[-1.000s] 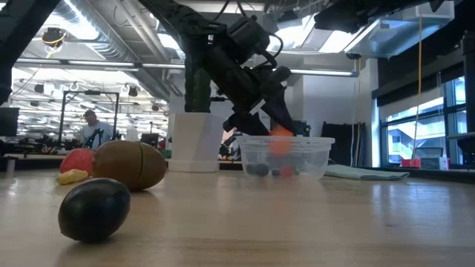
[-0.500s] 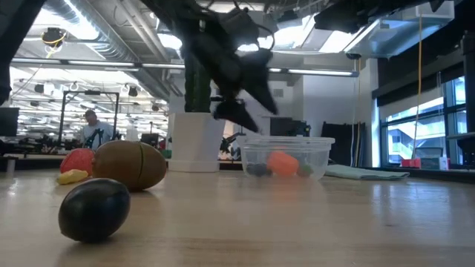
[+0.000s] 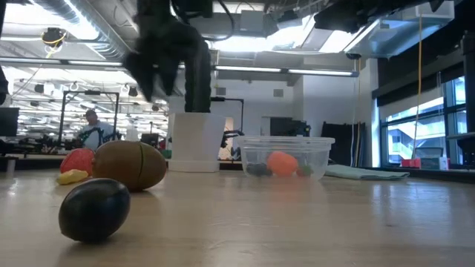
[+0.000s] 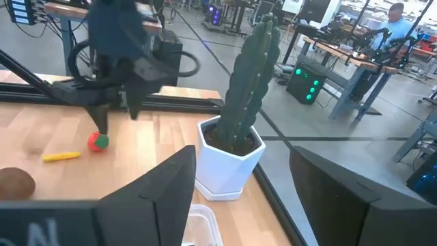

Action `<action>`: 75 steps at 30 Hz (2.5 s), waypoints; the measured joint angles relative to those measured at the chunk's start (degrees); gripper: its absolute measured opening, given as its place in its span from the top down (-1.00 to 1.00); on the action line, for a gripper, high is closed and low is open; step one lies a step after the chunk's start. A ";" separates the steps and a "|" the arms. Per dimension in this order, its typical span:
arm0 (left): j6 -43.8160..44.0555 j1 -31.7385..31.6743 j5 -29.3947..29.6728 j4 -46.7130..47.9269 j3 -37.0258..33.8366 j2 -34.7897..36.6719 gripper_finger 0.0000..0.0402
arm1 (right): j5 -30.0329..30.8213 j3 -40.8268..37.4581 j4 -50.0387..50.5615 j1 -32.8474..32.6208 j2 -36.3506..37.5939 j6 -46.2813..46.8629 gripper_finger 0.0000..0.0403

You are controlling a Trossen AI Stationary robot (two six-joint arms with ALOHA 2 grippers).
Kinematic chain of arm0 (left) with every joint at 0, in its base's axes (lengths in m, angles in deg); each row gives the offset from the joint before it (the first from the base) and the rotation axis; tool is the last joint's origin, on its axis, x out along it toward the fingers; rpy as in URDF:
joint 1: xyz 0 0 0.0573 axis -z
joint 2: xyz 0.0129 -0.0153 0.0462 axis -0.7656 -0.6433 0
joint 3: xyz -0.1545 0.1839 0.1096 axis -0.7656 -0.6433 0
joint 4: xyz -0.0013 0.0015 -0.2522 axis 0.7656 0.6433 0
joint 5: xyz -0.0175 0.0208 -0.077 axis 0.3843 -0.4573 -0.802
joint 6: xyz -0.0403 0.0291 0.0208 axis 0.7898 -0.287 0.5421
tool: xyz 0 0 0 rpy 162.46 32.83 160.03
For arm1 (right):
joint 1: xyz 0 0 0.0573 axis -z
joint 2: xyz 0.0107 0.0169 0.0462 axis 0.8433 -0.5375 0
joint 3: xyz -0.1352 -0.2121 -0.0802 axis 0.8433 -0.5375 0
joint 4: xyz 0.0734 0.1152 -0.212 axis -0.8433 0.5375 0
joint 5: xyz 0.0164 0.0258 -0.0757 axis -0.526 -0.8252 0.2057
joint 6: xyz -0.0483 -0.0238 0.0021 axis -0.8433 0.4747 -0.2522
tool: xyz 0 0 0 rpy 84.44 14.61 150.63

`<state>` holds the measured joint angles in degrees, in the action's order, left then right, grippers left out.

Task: Pick and placing Produce into tupperware
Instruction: Put the tomato into the transparent bin

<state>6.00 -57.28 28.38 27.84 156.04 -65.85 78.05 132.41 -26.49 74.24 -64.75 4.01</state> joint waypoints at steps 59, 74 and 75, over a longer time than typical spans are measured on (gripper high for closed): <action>11.57 6.35 -5.62 -13.86 -24.53 0.43 -0.57 | -0.01 0.00 -1.94 0.01 0.00 4.74 -0.18; 17.17 7.61 -7.80 -15.55 -29.49 0.39 -0.57 | 0.00 0.00 -1.83 0.02 0.00 4.68 -0.18; 17.46 7.74 -7.82 -16.66 -29.96 0.39 -0.57 | -0.01 0.00 -1.83 0.01 0.00 4.64 -0.18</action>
<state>23.46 -49.54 20.56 11.18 126.08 -65.46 78.04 132.41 -28.31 74.25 -64.75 8.64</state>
